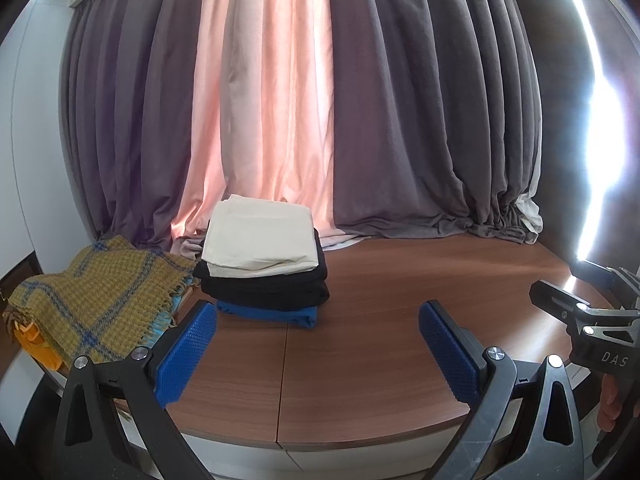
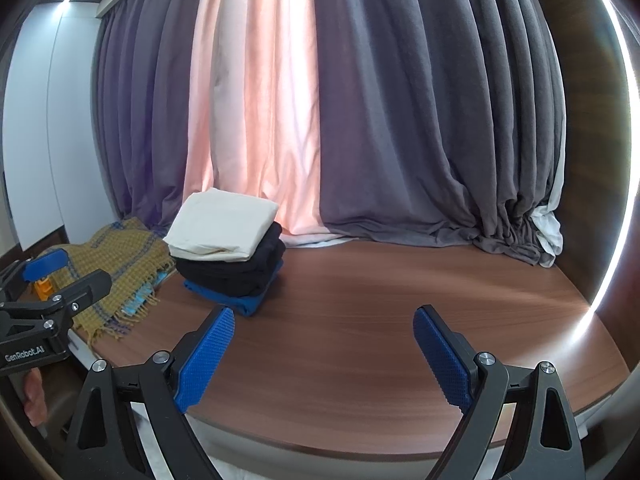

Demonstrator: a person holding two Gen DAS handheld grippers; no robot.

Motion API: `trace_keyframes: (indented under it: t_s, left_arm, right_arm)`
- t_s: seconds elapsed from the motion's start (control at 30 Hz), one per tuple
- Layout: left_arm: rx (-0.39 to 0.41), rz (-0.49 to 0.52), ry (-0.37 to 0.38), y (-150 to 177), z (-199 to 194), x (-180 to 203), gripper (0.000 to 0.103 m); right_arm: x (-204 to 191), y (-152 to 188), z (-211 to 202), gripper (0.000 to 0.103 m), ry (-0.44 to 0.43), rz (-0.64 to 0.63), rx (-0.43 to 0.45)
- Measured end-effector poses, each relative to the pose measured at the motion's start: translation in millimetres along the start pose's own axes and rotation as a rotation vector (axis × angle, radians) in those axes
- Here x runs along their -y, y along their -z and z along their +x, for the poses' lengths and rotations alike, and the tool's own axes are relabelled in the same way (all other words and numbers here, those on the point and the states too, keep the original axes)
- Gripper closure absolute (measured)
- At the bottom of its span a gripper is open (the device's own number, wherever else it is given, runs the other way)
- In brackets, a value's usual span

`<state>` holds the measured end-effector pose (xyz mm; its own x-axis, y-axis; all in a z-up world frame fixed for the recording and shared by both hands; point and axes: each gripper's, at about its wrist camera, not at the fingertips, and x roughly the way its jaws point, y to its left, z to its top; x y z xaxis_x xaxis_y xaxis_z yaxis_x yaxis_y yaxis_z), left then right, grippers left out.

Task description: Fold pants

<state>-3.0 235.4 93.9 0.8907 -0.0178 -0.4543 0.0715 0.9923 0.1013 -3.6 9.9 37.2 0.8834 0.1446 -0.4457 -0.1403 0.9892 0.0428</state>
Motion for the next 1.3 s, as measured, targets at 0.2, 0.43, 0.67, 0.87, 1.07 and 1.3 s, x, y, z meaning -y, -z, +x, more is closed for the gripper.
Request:
trace_keyframes:
  t_s: [0.2, 0.43, 0.67, 0.87, 1.07, 1.3]
  left_arm:
    - [-0.002, -0.004, -0.007, -0.5, -4.2, 1.5, 0.000]
    - [-0.004, -0.007, -0.020, -1.0, -5.4, 3.1, 0.000]
    - [0.001, -0.003, -0.008, 0.2, -5.7, 6.2, 0.000]
    - [0.003, -0.001, -0.007, 0.6, -5.1, 9.8, 0.000]
    - [0.000, -0.006, -0.014, 1.2, -5.1, 11.1, 0.000]
    - [-0.001, -0.016, -0.019, 1.4, -5.6, 11.8, 0.000]
  right_arm:
    - [1.4, 0.9, -1.6, 0.011, -0.001, 0.000, 0.001]
    - [3.0, 2.8, -4.9, 0.011, 0.000, 0.001, -0.001]
    - [4.9, 4.5, -9.1, 0.011, 0.006, 0.004, -0.002]
    - [7.2, 4.5, -9.9, 0.011, 0.006, 0.008, -0.002]
    - [7.1, 4.5, -8.8, 0.011, 0.004, 0.007, -0.002]
    - [5.2, 4.4, -6.2, 0.011, 0.005, 0.007, -0.003]
